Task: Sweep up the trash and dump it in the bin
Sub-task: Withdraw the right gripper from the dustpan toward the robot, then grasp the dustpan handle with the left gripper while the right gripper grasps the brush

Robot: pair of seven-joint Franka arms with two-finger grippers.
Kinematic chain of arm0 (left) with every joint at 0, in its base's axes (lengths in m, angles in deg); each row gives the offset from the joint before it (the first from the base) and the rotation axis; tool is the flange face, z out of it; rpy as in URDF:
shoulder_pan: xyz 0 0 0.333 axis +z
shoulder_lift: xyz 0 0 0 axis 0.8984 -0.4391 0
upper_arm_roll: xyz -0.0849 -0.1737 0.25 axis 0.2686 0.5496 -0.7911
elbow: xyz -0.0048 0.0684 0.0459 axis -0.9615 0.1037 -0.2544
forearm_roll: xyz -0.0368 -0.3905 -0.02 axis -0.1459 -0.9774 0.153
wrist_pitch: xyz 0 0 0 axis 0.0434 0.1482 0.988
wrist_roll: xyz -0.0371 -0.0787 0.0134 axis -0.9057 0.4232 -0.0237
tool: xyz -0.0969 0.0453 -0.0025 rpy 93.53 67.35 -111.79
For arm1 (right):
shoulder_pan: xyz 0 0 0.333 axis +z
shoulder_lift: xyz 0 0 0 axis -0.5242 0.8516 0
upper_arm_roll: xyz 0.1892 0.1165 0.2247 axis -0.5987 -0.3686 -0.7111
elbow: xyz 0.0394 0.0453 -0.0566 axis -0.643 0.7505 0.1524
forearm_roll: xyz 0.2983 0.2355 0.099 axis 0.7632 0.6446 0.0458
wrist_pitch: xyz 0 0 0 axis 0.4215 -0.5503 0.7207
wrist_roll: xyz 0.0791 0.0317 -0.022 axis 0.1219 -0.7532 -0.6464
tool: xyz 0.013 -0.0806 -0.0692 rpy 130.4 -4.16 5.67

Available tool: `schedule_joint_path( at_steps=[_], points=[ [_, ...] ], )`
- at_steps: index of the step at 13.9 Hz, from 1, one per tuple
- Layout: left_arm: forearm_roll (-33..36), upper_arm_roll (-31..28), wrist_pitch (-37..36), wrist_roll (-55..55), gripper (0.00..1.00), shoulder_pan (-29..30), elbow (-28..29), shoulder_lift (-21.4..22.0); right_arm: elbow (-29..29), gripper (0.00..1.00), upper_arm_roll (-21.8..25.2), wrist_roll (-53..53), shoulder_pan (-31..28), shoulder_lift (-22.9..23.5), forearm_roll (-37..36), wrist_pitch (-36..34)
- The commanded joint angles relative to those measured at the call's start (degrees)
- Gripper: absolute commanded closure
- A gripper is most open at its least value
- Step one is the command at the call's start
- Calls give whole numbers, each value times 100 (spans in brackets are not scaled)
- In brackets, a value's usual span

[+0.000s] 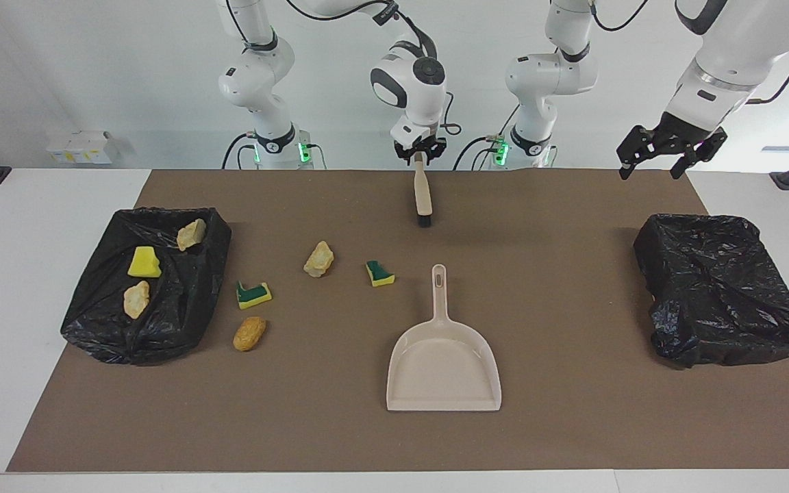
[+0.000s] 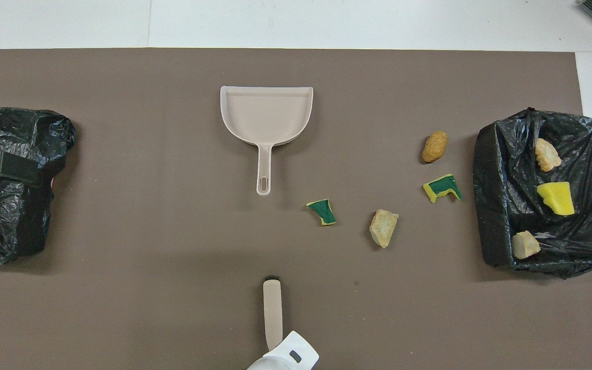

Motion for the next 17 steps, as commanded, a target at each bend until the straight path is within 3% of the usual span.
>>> schedule_joint_path(
  at_steps=[1,3,5,9,13,15,17],
  points=[
    [83,37,121,-58,0,-34,202,129,9,53,4,104,19,-90,92,13],
    [92,64,174,-50,0,-43,202,68,-17,74,4,104,10,-108,92,-92],
    [92,90,340,-67,0,-191,298,50,-53,100,4,69,-16,-143,92,-294],
    [92,90,640,-85,0,-578,440,-3,-149,100,56,8,-164,-397,74,-776],
    [83,90,1130,-269,0,-1079,623,-284,-280,100,74,-703,-1165,-1266,-48,-2041],
    [49,90,1500,-313,0,-1290,712,-441,-718,100,65,-1185,-1745,-1295,-407,-2866],
    [22,99,1860,-357,0,-1457,730,-687,-1009,100,65,-1651,-2237,-1277,-733,-3256]
  ],
)
